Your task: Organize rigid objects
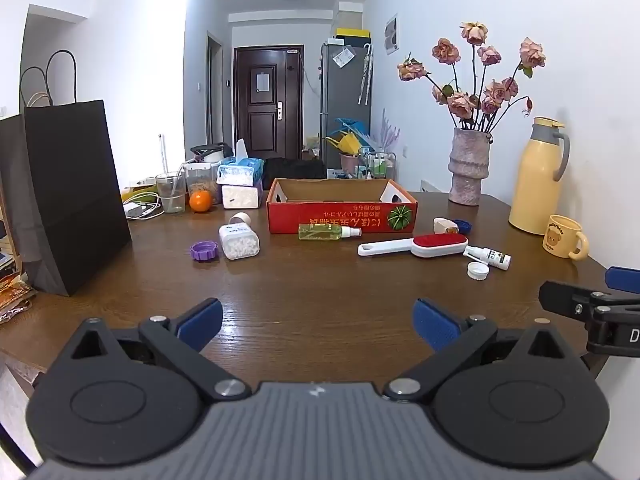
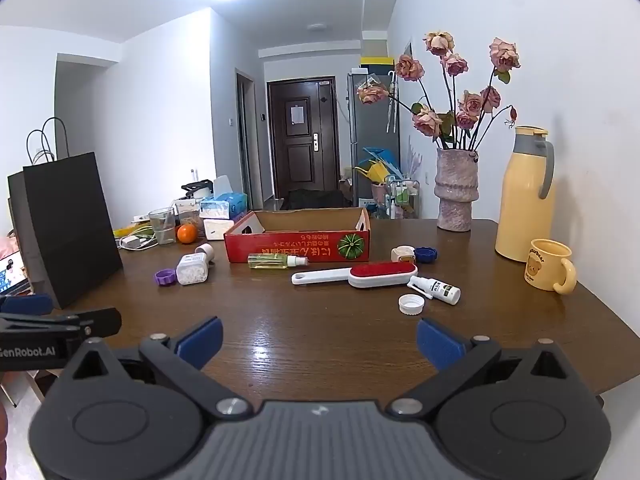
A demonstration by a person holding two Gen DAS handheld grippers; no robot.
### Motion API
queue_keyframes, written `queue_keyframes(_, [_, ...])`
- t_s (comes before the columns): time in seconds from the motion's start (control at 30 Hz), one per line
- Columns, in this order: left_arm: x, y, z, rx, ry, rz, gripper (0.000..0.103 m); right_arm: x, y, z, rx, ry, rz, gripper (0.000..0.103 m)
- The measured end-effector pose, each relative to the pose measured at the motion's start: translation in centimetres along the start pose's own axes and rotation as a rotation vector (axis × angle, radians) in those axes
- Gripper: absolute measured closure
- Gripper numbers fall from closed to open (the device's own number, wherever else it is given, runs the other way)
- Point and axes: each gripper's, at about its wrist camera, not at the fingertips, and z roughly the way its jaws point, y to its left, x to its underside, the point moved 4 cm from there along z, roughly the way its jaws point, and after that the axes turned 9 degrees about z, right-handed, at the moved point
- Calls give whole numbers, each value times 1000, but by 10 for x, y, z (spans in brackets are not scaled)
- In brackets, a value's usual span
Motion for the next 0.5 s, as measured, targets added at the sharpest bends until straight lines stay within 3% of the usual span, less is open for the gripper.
queue_keyframes(0.03, [0, -1, -2, 0, -2, -1, 0, 0, 0, 0, 2, -1, 0, 0])
queue_keyframes(0.07, [-1, 2, 6, 15, 56, -14, 0, 0, 1, -1, 3, -2, 0, 0])
queue_keyframes(0.5, [0, 2, 6, 13, 31, -20, 0, 3, 1, -2, 8, 11, -3, 0])
